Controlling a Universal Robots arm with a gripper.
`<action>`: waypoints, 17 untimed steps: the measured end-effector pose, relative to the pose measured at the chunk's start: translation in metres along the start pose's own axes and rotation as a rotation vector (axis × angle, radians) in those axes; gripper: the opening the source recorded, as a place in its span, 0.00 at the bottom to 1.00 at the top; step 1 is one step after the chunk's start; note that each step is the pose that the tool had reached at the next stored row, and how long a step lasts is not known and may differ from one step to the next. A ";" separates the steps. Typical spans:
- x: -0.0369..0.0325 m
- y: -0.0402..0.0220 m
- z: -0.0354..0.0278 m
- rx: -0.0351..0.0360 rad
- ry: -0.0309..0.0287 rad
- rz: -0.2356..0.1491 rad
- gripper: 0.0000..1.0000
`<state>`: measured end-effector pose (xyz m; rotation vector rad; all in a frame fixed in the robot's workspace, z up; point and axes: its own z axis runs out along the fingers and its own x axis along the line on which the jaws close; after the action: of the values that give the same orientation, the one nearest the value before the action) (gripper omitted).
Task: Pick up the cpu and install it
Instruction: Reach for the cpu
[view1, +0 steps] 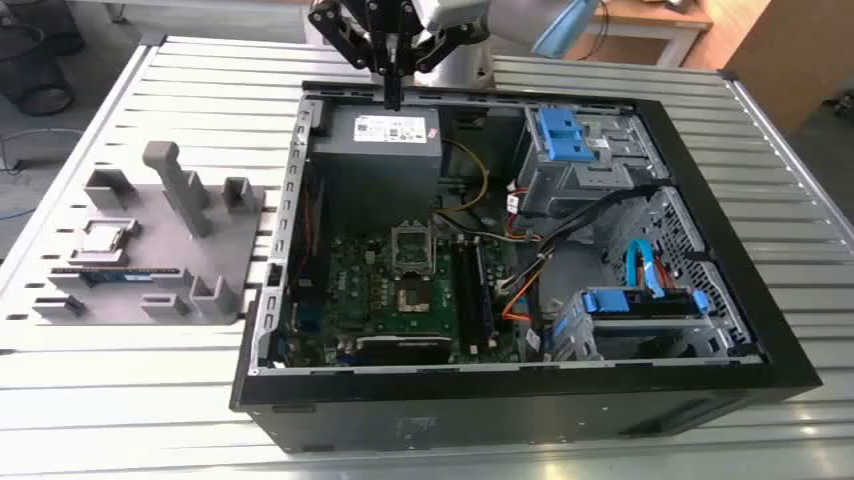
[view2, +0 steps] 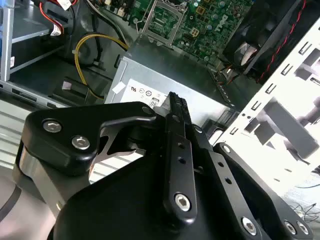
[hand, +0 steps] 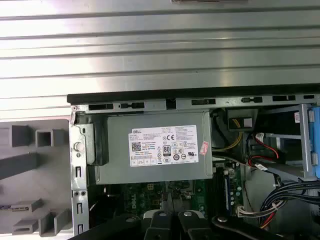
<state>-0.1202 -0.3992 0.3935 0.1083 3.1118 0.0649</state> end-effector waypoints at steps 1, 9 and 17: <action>0.0000 0.0000 0.0000 0.0000 0.0000 0.000 0.11; 0.0014 -0.0001 0.0000 0.0000 0.0000 0.000 0.11; 0.0057 -0.0004 0.0001 0.0000 0.0000 0.000 0.11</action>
<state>-0.1259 -0.3993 0.3933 0.1082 3.1118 0.0649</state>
